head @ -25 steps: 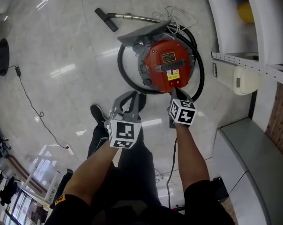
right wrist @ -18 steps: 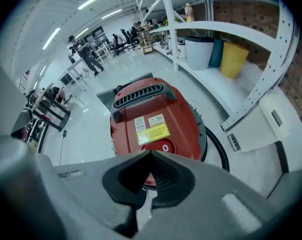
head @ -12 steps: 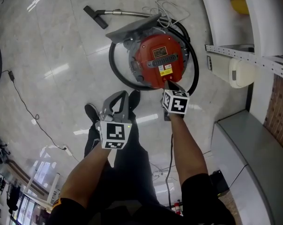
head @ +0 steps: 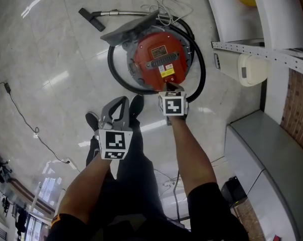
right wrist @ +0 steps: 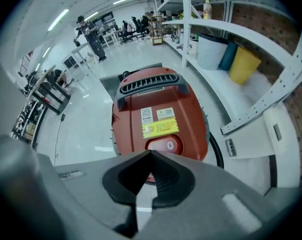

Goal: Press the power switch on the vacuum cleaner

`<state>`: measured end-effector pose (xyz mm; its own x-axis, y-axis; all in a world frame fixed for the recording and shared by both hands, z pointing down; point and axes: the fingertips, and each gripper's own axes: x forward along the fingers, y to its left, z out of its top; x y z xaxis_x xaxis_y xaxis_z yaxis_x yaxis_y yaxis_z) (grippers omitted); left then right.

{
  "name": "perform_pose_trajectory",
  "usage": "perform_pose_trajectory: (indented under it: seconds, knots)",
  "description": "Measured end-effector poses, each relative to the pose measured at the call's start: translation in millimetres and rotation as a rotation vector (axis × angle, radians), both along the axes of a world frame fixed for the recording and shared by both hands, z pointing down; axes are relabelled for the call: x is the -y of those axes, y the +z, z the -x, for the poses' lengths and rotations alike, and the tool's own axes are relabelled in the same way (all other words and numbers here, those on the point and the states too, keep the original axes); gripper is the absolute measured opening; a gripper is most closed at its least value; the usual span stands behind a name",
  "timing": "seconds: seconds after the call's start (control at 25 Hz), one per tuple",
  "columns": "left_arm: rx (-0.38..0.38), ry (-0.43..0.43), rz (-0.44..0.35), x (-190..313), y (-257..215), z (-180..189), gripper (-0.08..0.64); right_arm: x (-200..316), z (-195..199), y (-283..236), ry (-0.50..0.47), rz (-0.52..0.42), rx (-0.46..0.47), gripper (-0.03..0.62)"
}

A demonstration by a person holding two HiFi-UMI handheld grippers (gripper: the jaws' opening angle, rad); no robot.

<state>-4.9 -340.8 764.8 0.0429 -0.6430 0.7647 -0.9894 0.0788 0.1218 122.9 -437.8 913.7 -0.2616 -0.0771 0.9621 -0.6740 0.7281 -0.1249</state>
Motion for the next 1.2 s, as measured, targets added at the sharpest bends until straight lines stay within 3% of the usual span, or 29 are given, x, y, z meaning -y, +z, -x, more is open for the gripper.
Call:
perform_pose_trajectory:
  seconds: [0.16, 0.32, 0.48, 0.6, 0.96, 1.2]
  knots:
    - [-0.002, 0.016, -0.002, 1.3, -2.4, -4.6, 0.014, -5.2, 0.2, -4.1, 0.022, -0.004, 0.027, -0.009]
    - [0.002, 0.046, -0.001, -0.3, -6.1, -6.4, 0.014, -37.4, 0.7, -15.3, 0.061, 0.049, 0.082, -0.009]
    - [0.008, 0.110, 0.001, -7.5, -11.6, -10.8, 0.014, -79.2, -18.2, -22.9, 0.069, 0.091, 0.069, -0.009]
    - [0.010, 0.151, -0.020, -15.3, -21.2, -9.1, 0.014, -99.1, -32.5, -34.6, 0.126, 0.091, 0.068, -0.009]
    - [-0.035, 0.261, -0.093, -71.7, -57.5, 16.3, 0.014, -148.1, -37.5, -106.8, 0.397, -0.065, 0.126, -0.009]
    - [-0.099, 0.398, -0.165, -132.8, -92.8, 29.5, 0.014, -228.3, -22.0, -154.5, 0.556, -0.166, 0.160, -0.009]
